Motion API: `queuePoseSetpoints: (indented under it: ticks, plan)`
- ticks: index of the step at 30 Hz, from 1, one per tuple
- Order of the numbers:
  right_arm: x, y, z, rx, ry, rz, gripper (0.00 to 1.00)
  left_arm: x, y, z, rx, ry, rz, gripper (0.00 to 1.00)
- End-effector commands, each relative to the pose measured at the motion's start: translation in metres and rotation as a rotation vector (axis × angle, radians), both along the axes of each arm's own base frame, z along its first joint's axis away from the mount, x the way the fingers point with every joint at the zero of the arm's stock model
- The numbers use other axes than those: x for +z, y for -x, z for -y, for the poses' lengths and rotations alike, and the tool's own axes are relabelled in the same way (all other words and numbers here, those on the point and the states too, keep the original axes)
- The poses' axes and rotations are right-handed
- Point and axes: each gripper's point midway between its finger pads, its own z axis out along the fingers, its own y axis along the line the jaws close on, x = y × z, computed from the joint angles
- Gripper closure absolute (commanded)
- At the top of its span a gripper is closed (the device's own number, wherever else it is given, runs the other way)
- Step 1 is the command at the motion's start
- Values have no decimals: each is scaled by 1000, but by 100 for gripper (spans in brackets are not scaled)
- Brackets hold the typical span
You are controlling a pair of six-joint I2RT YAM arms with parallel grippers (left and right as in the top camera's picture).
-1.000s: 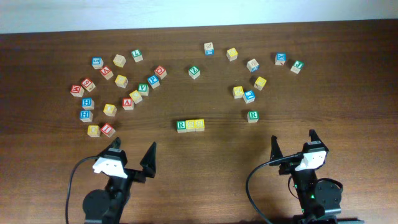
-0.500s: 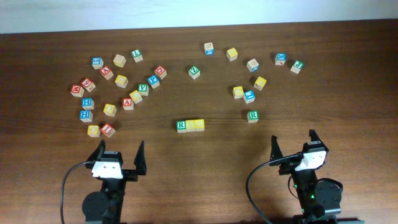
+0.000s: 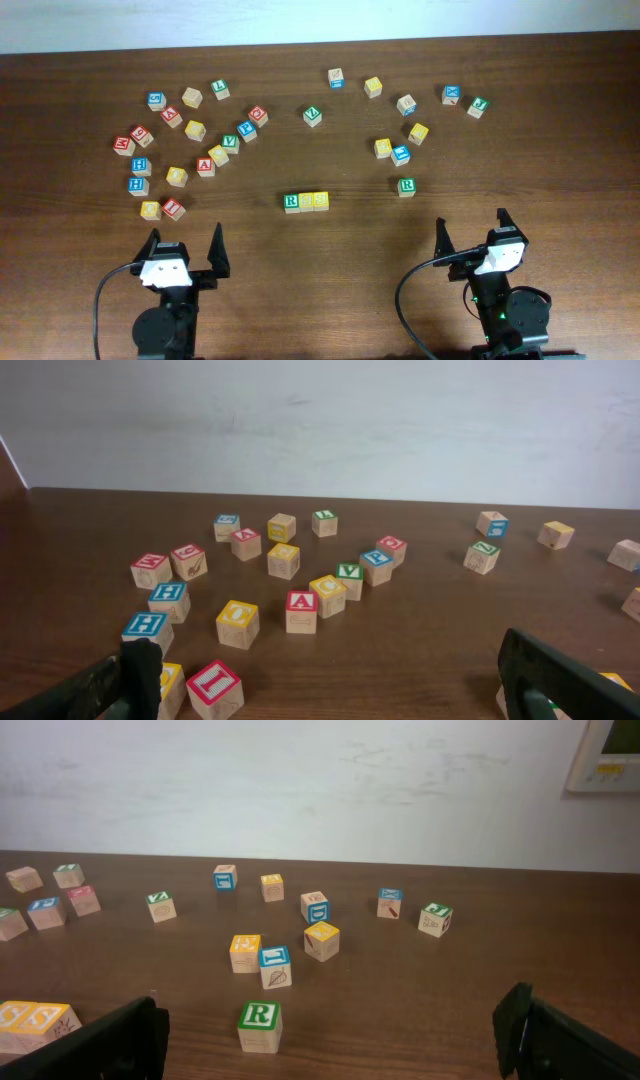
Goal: Spell out RSS
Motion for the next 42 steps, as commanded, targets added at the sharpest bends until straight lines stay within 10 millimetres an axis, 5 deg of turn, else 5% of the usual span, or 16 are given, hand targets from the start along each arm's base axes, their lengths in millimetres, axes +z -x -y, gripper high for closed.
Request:
queuePoseSetpoints:
  ticks: [1,42]
  plan:
    - [-2,0,3,-15,4,-3,2,-3,0,-4,13,3,-5,1]
    - [-3,0,3,-15,4,-4,2,-2,0,-2,0,-18,-2,1]
